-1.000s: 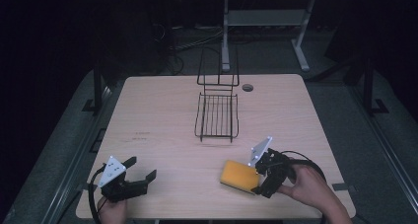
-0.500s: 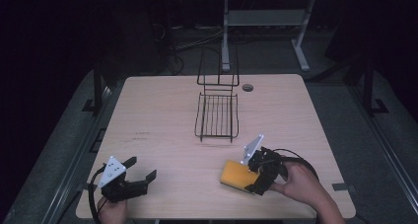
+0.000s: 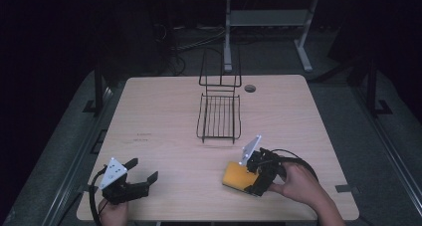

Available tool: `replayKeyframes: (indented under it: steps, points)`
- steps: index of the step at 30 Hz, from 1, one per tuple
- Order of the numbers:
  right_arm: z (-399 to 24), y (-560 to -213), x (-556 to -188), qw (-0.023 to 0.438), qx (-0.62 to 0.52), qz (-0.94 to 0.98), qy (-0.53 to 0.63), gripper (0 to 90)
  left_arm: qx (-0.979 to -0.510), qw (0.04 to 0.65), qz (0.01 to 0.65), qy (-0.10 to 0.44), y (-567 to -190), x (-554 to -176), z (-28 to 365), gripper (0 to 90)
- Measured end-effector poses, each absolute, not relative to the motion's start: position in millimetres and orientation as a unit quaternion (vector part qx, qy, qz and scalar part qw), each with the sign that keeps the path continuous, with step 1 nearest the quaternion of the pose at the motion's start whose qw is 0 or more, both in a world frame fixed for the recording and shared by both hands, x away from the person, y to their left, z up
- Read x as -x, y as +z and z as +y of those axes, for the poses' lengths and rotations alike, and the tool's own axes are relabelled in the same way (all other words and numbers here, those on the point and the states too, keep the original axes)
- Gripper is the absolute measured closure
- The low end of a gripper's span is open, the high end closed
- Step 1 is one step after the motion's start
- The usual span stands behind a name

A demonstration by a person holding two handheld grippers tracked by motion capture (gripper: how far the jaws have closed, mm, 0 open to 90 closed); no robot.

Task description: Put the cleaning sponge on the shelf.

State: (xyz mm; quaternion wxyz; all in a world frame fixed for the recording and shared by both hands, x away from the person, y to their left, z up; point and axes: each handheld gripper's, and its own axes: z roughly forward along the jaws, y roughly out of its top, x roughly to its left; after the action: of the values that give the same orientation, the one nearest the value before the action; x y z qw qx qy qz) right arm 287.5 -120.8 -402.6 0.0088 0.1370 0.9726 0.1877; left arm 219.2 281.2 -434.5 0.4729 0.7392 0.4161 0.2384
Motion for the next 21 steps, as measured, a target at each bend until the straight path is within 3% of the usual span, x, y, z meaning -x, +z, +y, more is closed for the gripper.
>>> replayKeyframes:
  steps: [21]
  points:
    - [-102.7,-414.1,-297.4,0.010,-0.132,0.979,0.154,14.3,-0.738,0.474,0.417,0.237,-434.6,-219.7,282.4,12.9]
